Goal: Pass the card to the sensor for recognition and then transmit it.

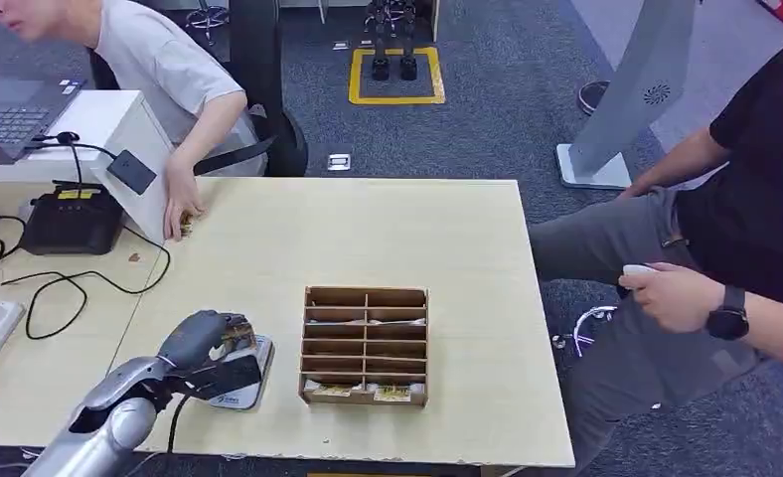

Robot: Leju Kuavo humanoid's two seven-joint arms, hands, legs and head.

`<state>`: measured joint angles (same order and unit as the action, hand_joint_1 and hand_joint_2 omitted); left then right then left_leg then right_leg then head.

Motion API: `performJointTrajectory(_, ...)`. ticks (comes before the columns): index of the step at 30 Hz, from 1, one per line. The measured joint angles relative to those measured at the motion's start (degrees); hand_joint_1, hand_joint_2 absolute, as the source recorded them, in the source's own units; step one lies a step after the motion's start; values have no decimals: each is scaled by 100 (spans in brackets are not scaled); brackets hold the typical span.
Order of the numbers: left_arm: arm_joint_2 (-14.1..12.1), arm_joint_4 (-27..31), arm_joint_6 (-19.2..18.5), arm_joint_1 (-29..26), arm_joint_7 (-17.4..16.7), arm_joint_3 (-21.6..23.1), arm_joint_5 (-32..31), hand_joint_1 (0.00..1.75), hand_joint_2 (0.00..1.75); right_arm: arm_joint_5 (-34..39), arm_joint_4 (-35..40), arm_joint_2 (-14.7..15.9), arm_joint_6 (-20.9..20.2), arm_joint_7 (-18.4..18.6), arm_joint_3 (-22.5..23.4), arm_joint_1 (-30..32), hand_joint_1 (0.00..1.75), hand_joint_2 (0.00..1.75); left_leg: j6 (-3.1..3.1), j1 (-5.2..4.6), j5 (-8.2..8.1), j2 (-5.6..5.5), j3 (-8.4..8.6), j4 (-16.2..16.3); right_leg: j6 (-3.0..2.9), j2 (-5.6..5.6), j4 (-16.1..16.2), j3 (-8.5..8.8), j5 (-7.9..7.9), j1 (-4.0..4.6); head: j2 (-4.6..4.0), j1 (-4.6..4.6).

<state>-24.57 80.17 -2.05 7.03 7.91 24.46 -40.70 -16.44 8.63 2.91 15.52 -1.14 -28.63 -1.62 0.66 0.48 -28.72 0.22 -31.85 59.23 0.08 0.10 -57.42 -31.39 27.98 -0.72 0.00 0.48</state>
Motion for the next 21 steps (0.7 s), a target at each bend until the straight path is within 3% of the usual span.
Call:
performJointTrajectory(14,186,-483,413,152,-192,118,-433,175,175,-4,18,0,4,2,-2,-4,0,175,-6,1,4,-1,5,-1,-3,0,0,4,-2,0,2,0)
performJointTrajectory(21,324,-298,404,186,125,26,653,175,175,-9,18,0,24,-17,-2,2,0,175,-9,1,7,-1,3,0,0,-2,0,0,-7,1,0,2)
